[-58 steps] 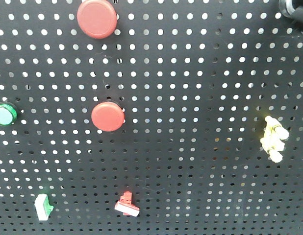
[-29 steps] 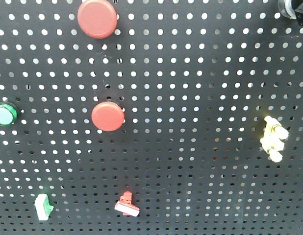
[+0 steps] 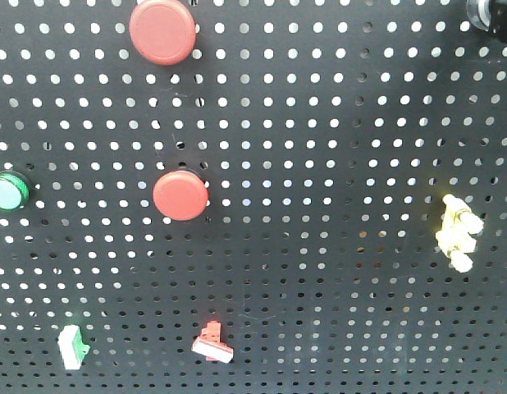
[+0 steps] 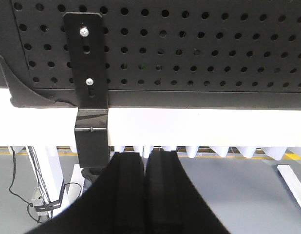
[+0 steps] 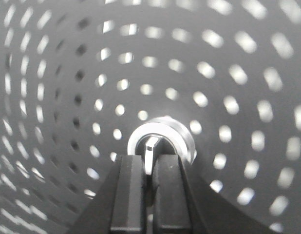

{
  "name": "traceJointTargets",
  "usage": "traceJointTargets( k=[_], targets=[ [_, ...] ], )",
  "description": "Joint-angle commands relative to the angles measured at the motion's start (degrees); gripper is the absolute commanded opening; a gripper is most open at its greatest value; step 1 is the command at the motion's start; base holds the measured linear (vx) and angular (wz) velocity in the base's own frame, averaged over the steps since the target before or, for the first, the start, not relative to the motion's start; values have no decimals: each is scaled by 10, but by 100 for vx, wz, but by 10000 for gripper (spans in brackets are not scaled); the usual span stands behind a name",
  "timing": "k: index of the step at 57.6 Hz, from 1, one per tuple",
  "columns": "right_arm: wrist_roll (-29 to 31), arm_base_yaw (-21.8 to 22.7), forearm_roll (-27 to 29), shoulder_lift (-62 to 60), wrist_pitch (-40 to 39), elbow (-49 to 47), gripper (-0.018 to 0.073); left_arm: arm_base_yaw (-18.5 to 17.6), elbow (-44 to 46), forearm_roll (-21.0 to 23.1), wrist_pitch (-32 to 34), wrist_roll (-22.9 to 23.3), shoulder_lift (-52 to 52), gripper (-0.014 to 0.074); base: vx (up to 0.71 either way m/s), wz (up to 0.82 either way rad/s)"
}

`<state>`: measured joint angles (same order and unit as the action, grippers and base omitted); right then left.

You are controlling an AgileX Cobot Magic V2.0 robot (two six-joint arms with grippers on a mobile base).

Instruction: Rotate knob clockwise with right arm

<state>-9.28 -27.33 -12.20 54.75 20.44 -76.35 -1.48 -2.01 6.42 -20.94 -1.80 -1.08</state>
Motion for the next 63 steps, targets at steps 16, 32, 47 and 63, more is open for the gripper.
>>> traceJointTargets(
  k=[16,32,47,63],
  targets=[
    [-262,1,74,6,-25,-10,-9,1,-6,4,42,4,-6,-6,0,0],
    [-408,1,88,6,-68,-10,-9,1,-6,4,42,4,-6,-6,0,0],
    [-414,1,104,6,-130,-10,-9,1,-6,4,42,4,-6,-6,0,0],
    [-415,1,146,6,-183,-10,-9,1,-6,4,42,4,-6,-6,0,0]
  ],
)
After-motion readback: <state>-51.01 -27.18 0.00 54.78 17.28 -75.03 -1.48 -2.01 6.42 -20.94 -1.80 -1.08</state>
